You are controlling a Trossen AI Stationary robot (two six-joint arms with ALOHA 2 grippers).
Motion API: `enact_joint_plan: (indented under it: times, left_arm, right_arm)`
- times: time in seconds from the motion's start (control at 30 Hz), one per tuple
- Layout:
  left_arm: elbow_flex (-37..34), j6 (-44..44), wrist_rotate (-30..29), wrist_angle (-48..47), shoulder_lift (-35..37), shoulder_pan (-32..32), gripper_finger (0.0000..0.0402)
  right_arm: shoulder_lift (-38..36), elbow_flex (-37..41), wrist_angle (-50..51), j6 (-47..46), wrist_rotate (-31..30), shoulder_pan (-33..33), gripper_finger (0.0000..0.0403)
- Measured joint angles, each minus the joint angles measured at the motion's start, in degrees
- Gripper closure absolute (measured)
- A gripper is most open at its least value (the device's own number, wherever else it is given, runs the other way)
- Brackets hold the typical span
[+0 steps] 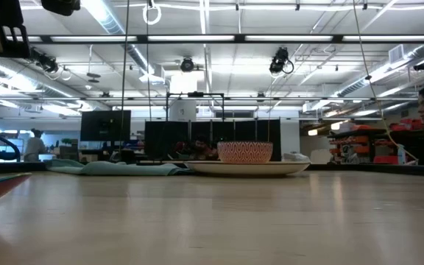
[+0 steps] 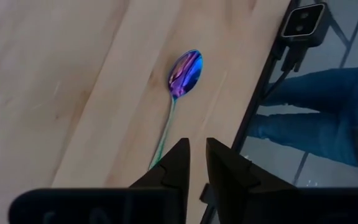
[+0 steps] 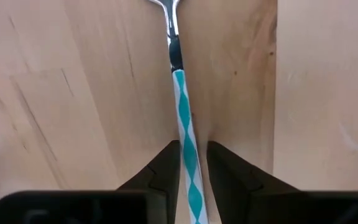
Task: Set table place
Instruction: Put the white green fork to the right of the yellow plate
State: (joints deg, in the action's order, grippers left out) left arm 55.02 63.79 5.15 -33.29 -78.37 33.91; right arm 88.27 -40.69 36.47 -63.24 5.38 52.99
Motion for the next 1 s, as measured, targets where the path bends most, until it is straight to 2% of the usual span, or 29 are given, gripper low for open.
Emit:
enact_joint_plan:
  times: [0.13,0.33,0.57,0.73,1.0]
  left_arm:
    - [0.0,0.0,0.0,0.5,0.0,0.0,0.0336]
    - [0.0,0.0,0.0,0.5,0.0,0.0,0.0339]
    - [0.0,0.0,0.0,0.5,0.0,0.0,0.0344]
    - [0.0,0.0,0.0,0.6,0.0,0.0,0.0338]
    - [0.0,0.0,0.0,0.6,0.0,0.0,0.034]
  right_arm:
    - [0.0,0.0,0.1,0.0,-0.6,0.0,0.0334]
    - [0.0,0.0,-0.7,-1.0,-2.8,0.0,0.0388]
    - [0.0,-2.3,-0.6,-7.5,-6.5,-0.2,0.0387]
    - [-0.1,-10.2,1.9,-8.7,-10.8,-3.5,0.039]
    - [-0.1,-28.6,15.4,-7.1,-20.9,-17.1,0.039]
